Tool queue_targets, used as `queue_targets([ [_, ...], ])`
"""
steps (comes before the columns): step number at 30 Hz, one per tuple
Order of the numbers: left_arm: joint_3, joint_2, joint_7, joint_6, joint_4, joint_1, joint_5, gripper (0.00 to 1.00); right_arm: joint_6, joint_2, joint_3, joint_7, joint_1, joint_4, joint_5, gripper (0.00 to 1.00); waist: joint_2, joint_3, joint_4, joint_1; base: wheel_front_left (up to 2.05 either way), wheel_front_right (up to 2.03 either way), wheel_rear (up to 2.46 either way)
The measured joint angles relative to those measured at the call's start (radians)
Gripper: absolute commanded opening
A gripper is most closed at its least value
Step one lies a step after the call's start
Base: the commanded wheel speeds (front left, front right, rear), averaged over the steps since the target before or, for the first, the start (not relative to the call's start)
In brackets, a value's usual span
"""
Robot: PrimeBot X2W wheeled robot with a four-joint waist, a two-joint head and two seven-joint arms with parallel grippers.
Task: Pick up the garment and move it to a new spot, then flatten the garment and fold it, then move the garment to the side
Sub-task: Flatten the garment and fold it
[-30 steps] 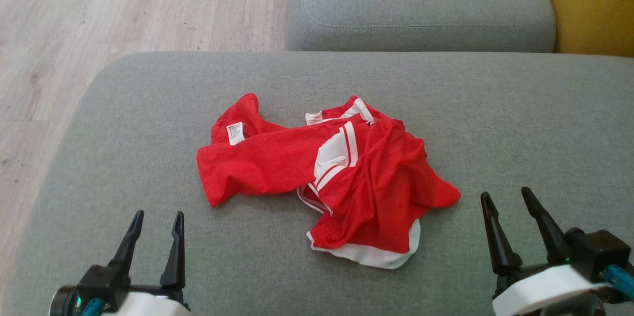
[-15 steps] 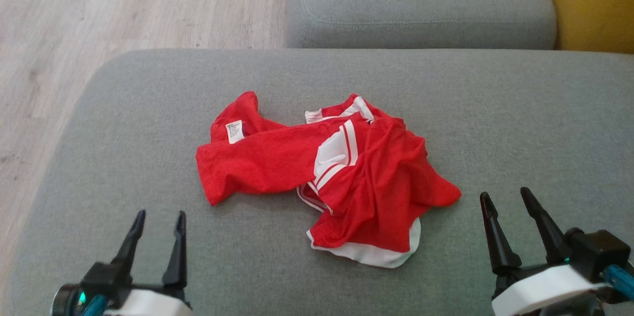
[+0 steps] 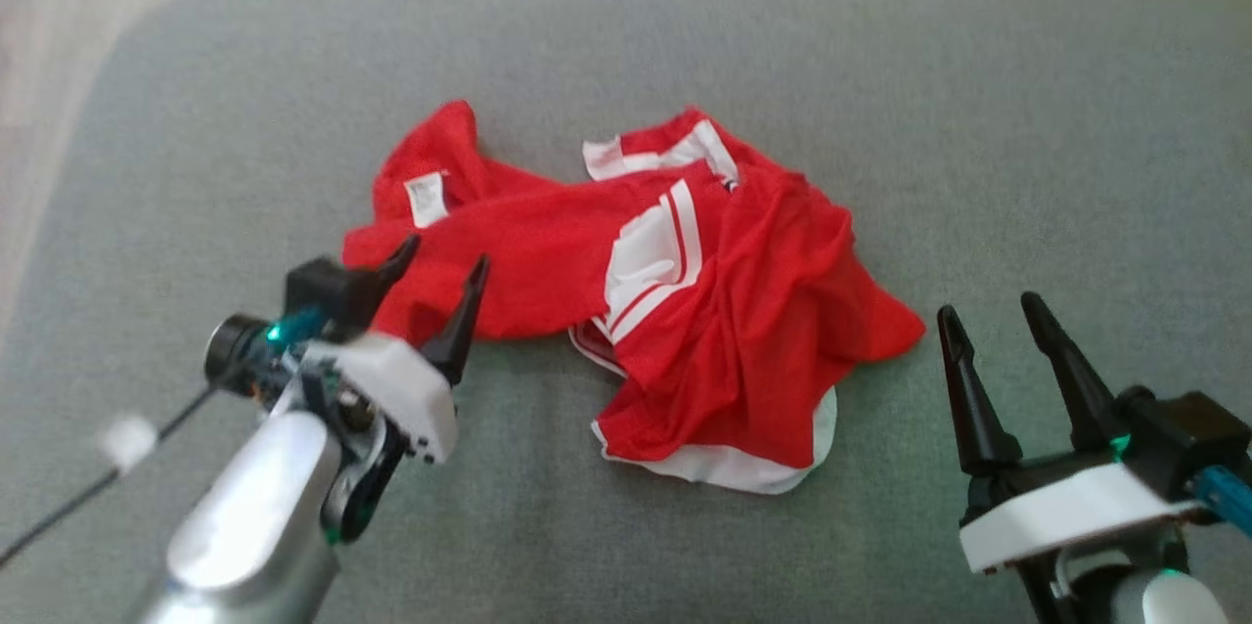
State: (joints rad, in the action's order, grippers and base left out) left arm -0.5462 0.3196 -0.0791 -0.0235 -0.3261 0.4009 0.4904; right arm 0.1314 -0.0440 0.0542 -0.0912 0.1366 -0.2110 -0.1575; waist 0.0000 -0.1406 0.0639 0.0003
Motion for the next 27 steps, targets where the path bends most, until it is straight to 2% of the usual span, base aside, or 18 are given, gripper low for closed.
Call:
queue_targets([
  [5, -0.039, -0.027, -0.147, -0.047, -0.177, 0.098, 0.03, 1.0, 0.0, 0.0, 0.005, 0.003, -0.028, 0.006, 0.0, 1.0, 0.0, -0.065, -0.021, 0.0001, 0.0, 0.0, 0.0],
  [10, -0.062, -0.04, -0.272, -0.066, -0.312, 0.163, 0.055, 1.0, 0.0, 0.0, 0.005, 0.013, -0.046, 0.021, 0.0, 1.0, 0.0, -0.094, -0.042, -0.0003, 0.0, 0.0, 0.0],
  [11, -0.067, -0.041, -0.298, -0.068, -0.326, 0.181, 0.057, 0.77, 0.0, 0.0, 0.006, 0.013, -0.046, 0.024, 0.0, 1.0, 0.0, -0.095, -0.044, -0.0003, 0.0, 0.0, 0.0],
  [12, -0.071, -0.044, -0.322, -0.075, -0.34, 0.2, 0.064, 0.0, 0.0, 0.0, 0.006, 0.013, -0.046, 0.028, 0.0, 1.0, 0.0, -0.095, -0.045, -0.0003, 0.0, 0.0, 0.0],
  [14, -0.088, -0.044, -0.362, -0.08, -0.358, 0.226, 0.065, 0.0, 0.0, 0.0, 0.004, 0.014, -0.046, 0.03, -0.002, 1.0, 0.0, -0.093, -0.043, -0.0003, 0.0, 0.0, 0.0],
  [17, -0.119, -0.042, -0.366, -0.083, -0.368, 0.24, 0.052, 0.0, 0.0, 0.0, 0.003, 0.024, -0.046, 0.035, -0.011, 1.0, 0.0, -0.087, -0.038, -0.0003, 0.0, 0.0, 0.0],
  [22, -0.132, -0.03, -0.259, -0.087, -0.337, 0.221, 0.033, 0.0, 0.0, 0.0, -0.003, 0.034, -0.046, 0.051, -0.019, 1.0, 0.0, -0.063, -0.03, -0.0002, 0.0, 0.0, 0.0],
  [24, -0.126, -0.016, -0.18, -0.086, -0.235, 0.223, 0.018, 0.0, 0.0, 0.0, -0.008, 0.04, -0.045, 0.058, -0.021, 1.0, 0.0, -0.046, -0.024, -0.0003, 0.0, 0.0, 0.0],
  [27, -0.098, 0.0, -0.129, -0.075, -0.092, 0.25, 0.004, 0.0, 0.0, 0.0, -0.018, 0.043, -0.045, 0.063, -0.031, 1.0, 0.0, -0.027, -0.018, -0.0003, 0.0, 0.0, 0.0],
])
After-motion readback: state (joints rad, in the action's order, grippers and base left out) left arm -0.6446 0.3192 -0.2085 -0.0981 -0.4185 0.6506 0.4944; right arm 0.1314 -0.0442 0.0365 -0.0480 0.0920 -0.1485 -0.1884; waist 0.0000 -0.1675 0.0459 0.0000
